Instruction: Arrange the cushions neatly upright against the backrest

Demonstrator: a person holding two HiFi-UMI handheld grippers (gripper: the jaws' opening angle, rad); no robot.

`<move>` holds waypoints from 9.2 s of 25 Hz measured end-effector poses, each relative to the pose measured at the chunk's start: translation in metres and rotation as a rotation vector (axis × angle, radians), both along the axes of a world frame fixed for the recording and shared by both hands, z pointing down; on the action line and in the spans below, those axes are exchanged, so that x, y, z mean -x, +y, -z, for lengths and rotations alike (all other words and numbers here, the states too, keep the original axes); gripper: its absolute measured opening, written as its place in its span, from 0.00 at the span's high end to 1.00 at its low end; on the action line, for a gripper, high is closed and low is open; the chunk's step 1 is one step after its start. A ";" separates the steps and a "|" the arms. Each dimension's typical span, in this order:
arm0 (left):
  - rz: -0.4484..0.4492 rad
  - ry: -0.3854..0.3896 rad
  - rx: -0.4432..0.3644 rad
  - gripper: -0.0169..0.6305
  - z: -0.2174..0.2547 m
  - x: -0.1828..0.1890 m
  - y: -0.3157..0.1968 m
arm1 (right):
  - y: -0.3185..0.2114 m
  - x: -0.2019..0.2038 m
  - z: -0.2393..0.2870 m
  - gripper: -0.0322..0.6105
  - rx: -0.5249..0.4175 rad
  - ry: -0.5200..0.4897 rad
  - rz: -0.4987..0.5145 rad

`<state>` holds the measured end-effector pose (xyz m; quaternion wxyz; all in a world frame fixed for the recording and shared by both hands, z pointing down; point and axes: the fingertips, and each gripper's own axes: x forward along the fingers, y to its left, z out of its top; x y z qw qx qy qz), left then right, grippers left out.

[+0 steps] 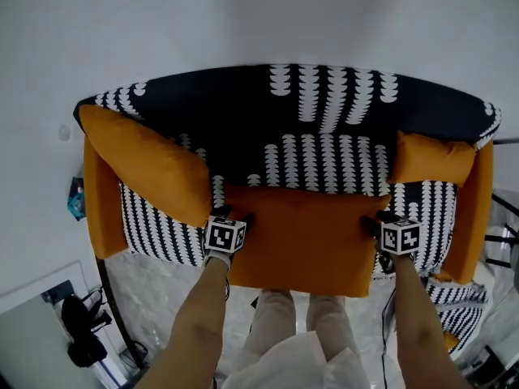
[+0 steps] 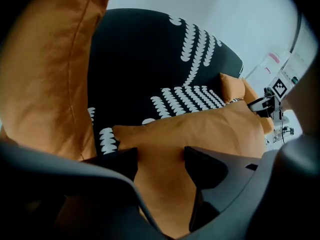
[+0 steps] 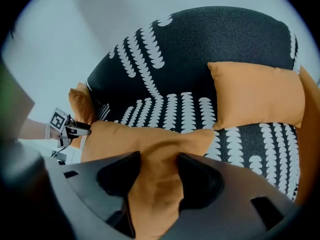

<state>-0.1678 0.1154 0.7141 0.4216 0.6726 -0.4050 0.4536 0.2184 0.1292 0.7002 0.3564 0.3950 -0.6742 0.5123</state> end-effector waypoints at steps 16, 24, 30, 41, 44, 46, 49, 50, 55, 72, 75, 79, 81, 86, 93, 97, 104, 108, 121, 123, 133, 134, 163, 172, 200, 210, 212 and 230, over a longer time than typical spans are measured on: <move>0.041 0.051 0.080 0.73 -0.014 -0.022 0.011 | 0.011 0.003 -0.006 0.82 0.032 0.023 0.082; 0.106 0.059 0.066 0.89 0.012 -0.008 0.012 | 0.012 0.018 0.021 0.90 0.019 0.079 0.077; 0.149 0.122 0.021 0.91 0.061 -0.010 0.036 | 0.045 0.012 0.063 0.90 0.016 0.050 0.055; 0.176 0.184 -0.199 0.92 0.171 -0.030 -0.024 | -0.018 -0.011 0.175 0.91 -0.239 0.051 -0.021; 0.170 0.183 -0.251 0.92 0.192 -0.037 -0.064 | -0.067 -0.022 0.192 0.90 -0.328 0.061 -0.017; 0.152 0.170 -0.275 0.92 0.198 -0.043 -0.090 | -0.099 -0.028 0.197 0.90 -0.364 0.078 -0.006; 0.145 0.152 -0.301 0.92 0.200 -0.051 -0.129 | -0.142 -0.036 0.196 0.90 -0.391 0.104 0.008; 0.150 0.147 -0.306 0.92 0.199 -0.052 -0.141 | -0.154 -0.037 0.194 0.90 -0.395 0.118 0.020; 0.187 0.127 -0.313 0.91 0.188 -0.056 -0.177 | -0.192 -0.040 0.179 0.90 -0.424 0.164 0.029; 0.291 0.118 -0.362 0.66 0.191 -0.050 -0.191 | -0.193 -0.057 0.185 0.68 -0.470 0.258 -0.156; 0.305 0.165 -0.395 0.67 0.211 -0.056 -0.181 | -0.178 -0.054 0.198 0.68 -0.481 0.233 -0.175; 0.313 0.228 -0.432 0.67 0.241 -0.066 -0.156 | -0.148 -0.036 0.216 0.68 -0.489 0.163 -0.159; 0.321 0.255 -0.442 0.67 0.255 -0.071 -0.142 | -0.133 -0.026 0.226 0.68 -0.493 0.129 -0.151; 0.364 0.312 -0.462 0.69 0.283 -0.078 -0.096 | -0.094 -0.004 0.252 0.68 -0.497 0.042 -0.165; 0.416 0.418 -0.566 0.74 0.337 -0.085 -0.031 | -0.048 0.024 0.283 0.74 -0.508 -0.096 -0.065; 0.450 0.421 -0.610 0.80 0.361 -0.078 0.006 | -0.015 0.042 0.296 0.85 -0.506 -0.154 0.061; 0.571 0.417 -0.689 0.87 0.385 -0.036 0.062 | 0.002 0.089 0.308 0.92 -0.521 -0.212 0.202; 0.685 0.415 -0.715 0.87 0.383 0.016 0.093 | 0.006 0.146 0.317 0.92 -0.521 -0.253 0.273; 0.893 0.330 -0.771 0.88 0.378 0.249 0.255 | 0.063 0.389 0.340 0.92 -0.499 -0.383 0.287; 0.909 0.314 -0.780 0.88 0.376 0.280 0.277 | 0.072 0.419 0.339 0.92 -0.499 -0.397 0.274; 0.959 0.321 -0.822 0.88 0.383 0.368 0.318 | 0.090 0.494 0.343 0.92 -0.477 -0.393 0.282; 0.953 0.329 -0.823 0.88 0.384 0.370 0.312 | 0.086 0.493 0.342 0.92 -0.481 -0.379 0.289; 0.255 0.310 -0.580 0.87 0.341 0.401 -0.066 | -0.113 0.478 0.281 0.86 -0.541 -0.176 0.024; 0.060 0.265 -0.494 0.79 0.294 0.427 -0.177 | -0.120 0.474 0.244 0.77 -0.457 -0.090 -0.211; -0.035 0.025 -0.325 0.50 0.181 0.491 -0.318 | -0.123 0.444 0.129 0.63 -0.127 0.013 -0.556; -0.051 0.039 -0.270 0.77 0.171 0.479 -0.300 | -0.127 0.459 0.127 0.87 -0.115 0.022 -0.485; -0.029 0.015 -0.281 0.78 0.174 0.483 -0.294 | -0.128 0.463 0.132 0.89 -0.115 0.028 -0.449; 0.274 0.034 -0.283 0.79 0.228 0.536 -0.233 | -0.221 0.473 0.196 0.89 -0.272 0.081 -0.236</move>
